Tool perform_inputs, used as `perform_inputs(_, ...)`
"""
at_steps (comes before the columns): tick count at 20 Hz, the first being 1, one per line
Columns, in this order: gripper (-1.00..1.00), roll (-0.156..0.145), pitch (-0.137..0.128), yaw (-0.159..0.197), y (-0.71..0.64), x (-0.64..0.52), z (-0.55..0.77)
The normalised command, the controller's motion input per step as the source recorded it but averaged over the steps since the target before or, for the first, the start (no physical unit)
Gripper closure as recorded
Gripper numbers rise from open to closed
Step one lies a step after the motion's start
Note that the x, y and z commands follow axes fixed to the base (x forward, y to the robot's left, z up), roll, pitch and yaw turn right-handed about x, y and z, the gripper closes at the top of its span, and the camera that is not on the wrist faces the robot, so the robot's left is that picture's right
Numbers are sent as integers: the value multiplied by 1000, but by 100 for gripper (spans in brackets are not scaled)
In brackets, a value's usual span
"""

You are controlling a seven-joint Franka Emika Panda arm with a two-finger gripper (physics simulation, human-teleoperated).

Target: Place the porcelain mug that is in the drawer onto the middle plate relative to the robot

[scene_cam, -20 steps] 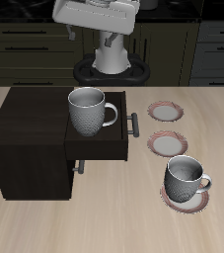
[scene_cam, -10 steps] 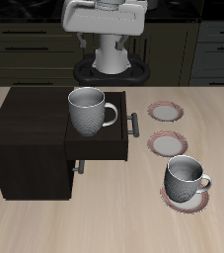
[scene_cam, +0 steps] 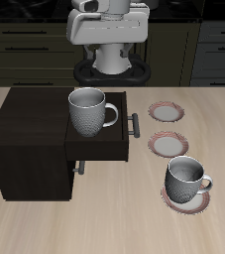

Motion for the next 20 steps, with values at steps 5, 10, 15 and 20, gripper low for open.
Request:
perform_inputs(5,-100,14,-8,25,60,42,-42)
perform_inputs(10,-100,1,4,31,-44,47,-138)
perform_inputs(15,-100,-9,17,12,-103,96,-211)
perform_inputs(20,-100,-5,26,-29,-61,52,-245)
